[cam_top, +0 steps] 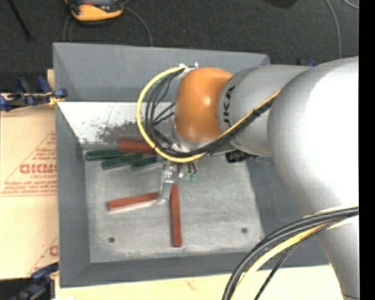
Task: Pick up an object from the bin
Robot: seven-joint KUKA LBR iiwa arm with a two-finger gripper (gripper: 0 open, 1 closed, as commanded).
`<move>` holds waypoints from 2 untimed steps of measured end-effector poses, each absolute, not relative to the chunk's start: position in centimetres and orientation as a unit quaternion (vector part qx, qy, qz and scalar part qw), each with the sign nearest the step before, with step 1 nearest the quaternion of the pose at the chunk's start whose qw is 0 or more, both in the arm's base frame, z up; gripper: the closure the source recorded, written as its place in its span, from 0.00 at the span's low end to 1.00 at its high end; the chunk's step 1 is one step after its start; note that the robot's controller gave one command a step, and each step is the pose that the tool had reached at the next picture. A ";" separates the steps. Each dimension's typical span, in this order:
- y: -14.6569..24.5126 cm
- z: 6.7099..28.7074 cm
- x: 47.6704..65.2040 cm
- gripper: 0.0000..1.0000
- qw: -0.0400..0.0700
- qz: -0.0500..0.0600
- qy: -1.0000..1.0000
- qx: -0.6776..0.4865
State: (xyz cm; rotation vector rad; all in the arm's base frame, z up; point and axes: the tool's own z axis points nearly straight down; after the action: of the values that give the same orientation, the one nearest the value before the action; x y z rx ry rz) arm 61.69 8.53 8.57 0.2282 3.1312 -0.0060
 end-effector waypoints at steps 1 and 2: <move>13.0 9.6 59.2 0.00 0.002 0.000 1.000 -0.016; 14.0 9.7 58.5 0.00 0.002 0.000 1.000 -0.017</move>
Offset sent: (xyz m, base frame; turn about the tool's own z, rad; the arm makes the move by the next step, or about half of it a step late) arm -0.0491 0.0312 -0.0157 -0.3103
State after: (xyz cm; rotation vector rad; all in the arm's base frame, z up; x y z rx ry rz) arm 58.52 13.99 9.74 -0.0520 3.1376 0.0005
